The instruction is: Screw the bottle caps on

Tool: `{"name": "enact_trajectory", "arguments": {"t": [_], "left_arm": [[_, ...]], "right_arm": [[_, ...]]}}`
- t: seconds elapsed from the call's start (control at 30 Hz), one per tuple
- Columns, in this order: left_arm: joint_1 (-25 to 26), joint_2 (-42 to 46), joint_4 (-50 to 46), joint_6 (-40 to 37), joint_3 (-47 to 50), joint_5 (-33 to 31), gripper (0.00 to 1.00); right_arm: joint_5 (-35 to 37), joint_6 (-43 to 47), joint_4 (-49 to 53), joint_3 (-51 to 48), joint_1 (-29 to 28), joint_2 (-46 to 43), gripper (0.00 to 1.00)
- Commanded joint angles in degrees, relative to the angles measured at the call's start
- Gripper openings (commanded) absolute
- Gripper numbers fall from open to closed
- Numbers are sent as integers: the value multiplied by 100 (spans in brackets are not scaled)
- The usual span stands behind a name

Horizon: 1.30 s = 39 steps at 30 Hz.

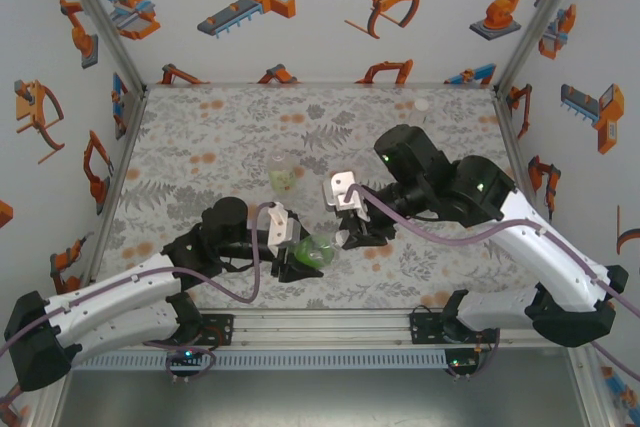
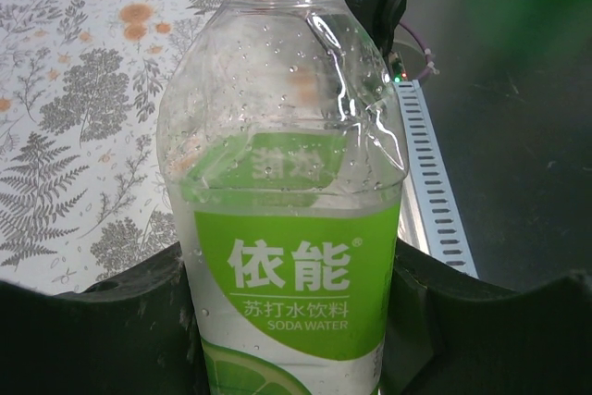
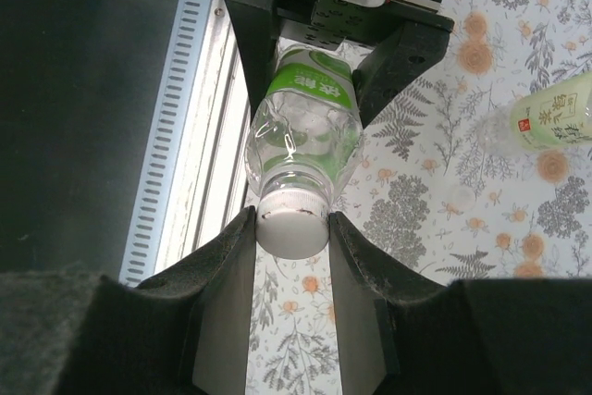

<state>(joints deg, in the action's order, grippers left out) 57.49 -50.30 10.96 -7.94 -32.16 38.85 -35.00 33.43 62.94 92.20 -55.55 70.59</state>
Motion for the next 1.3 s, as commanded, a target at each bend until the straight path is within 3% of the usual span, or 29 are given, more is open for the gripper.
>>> {"name": "enact_trajectory", "arguments": {"t": [0.0, 0.23, 0.4, 0.77, 1.27], "left_arm": [[41, -17, 542, 148, -419, 86, 0], [42, -135, 572, 164, -479, 268, 0], [42, -86, 546, 84, -456, 21, 0], [40, 292, 304, -164, -203, -1344, 0], [38, 311, 390, -224, -86, -1773, 0]], "right_arm": [[-118, 298, -114, -137, -157, 147, 3], [-173, 383, -302, -219, -228, 87, 1], [-134, -328, -564, -269, -226, 178, 0], [530, -3015, -1154, -745, -224, 19, 0], [1269, -6931, -1993, -1191, -215, 77, 0]]}}
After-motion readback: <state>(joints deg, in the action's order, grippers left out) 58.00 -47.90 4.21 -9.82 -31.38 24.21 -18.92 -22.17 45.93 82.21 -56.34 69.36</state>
